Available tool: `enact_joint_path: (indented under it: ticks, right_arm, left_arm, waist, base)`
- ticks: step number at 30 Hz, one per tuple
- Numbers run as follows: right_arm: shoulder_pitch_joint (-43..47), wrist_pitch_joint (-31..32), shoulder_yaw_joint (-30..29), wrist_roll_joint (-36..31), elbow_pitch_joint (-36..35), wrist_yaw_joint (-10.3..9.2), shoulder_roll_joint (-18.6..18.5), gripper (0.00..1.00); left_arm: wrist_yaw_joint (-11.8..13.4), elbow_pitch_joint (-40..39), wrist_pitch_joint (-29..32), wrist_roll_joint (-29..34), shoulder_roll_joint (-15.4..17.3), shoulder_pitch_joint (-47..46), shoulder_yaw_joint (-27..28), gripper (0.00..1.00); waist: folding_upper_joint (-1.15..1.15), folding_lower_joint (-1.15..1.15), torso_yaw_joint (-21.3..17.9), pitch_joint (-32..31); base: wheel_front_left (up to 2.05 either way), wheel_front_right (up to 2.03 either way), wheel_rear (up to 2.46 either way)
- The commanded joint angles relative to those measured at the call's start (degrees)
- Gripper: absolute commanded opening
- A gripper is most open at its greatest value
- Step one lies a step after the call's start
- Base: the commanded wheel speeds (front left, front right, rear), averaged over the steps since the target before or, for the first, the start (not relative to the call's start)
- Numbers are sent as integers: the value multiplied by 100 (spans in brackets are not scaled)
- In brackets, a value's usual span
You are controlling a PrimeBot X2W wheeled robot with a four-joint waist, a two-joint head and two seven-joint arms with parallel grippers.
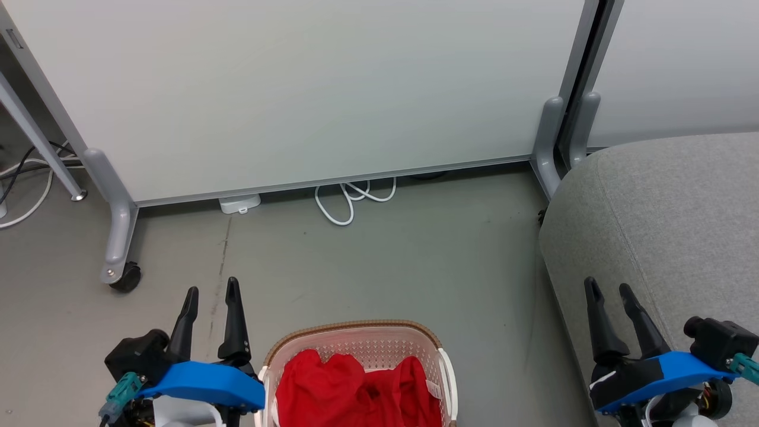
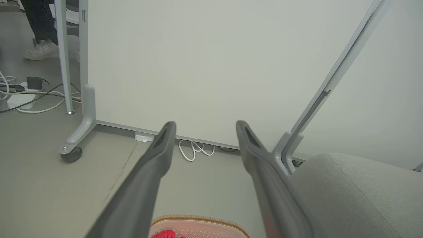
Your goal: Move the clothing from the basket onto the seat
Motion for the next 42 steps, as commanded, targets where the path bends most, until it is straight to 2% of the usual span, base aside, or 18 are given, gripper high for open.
enact_joint_path:
  ticks: [1, 14, 24, 42]
  right_arm:
    - [9, -33, 11, -120, -58, 10, -47, 100]
    - [51, -87, 14, -842, -112, 12, -50, 100]
    - [79, -133, 3, -1304, -163, 13, -52, 100]
    - [114, -261, 37, -2064, -205, 10, -55, 100]
  left_arm:
    - [-17, -13, -49, 119, 9, -116, -27, 100]
    - [-45, 171, -213, 652, -17, -147, -63, 100]
    - [-99, 337, -337, 839, -31, -175, -55, 100]
    - [-10, 496, -532, 1295, -33, -196, -213, 100]
  waist:
    - [0, 0, 2, -1]
    - [0, 0, 23, -20]
    - [0, 0, 36, -18]
    - [0, 0, 54, -29]
  base:
    - [0, 0, 0]
    - [0, 0, 0]
    - [0, 0, 0]
    - [0, 0, 0]
